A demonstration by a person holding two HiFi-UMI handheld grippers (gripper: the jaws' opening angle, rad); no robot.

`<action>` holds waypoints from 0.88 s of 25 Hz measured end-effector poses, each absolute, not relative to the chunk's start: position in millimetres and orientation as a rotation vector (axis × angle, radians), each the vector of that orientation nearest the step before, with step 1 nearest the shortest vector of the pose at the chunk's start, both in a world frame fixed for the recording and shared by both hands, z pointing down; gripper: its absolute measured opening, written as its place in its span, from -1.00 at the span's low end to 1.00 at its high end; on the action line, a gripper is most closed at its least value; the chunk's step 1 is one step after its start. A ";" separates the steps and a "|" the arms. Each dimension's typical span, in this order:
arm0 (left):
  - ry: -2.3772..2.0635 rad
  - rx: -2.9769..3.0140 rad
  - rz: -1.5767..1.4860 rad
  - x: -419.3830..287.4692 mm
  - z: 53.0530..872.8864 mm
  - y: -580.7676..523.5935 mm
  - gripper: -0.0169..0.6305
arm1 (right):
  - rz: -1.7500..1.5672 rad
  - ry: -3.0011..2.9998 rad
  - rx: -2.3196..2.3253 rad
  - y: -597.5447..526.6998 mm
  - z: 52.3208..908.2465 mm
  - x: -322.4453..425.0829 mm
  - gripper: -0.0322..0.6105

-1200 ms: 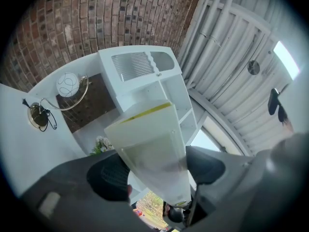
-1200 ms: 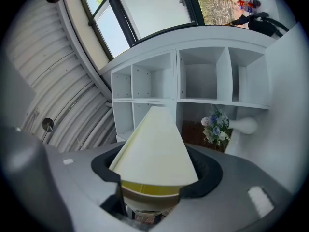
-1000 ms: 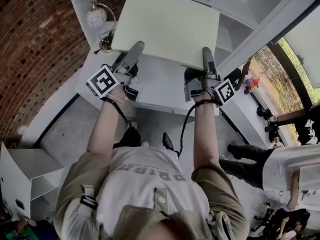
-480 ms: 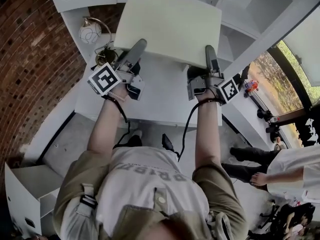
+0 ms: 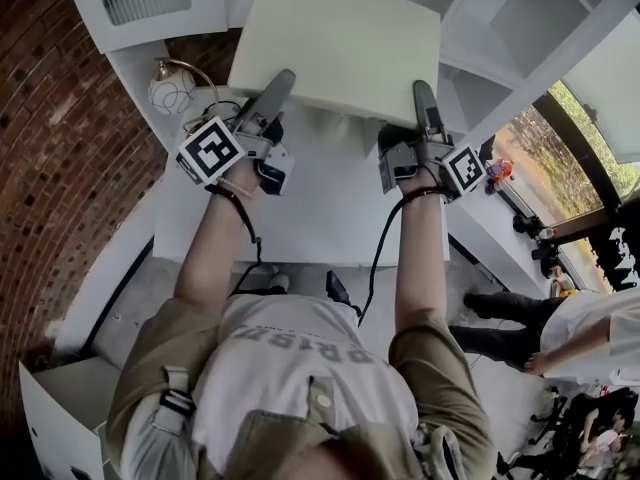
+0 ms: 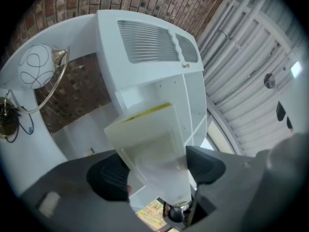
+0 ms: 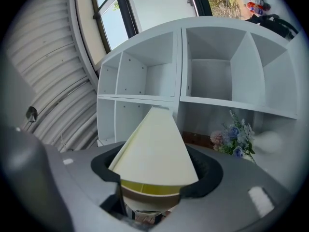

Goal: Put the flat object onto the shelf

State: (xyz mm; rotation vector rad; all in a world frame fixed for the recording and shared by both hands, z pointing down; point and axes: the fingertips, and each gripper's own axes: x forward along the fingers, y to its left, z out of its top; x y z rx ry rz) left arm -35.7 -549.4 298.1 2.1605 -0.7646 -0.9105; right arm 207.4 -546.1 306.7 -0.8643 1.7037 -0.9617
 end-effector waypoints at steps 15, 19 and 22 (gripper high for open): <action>-0.772 2.210 -0.908 -38.2 280.7 -589.6 0.30 | -0.966 1.514 -0.981 -583.9 291.2 206.8 0.06; -0.756 2.204 -0.905 -29.6 294.2 -577.9 0.30 | -0.950 1.470 -1.001 -589.5 290.8 207.7 0.05; -0.713 2.228 -0.828 -0.3 306.7 -572.9 0.30 | -0.940 1.463 -1.006 -593.1 289.3 208.3 0.05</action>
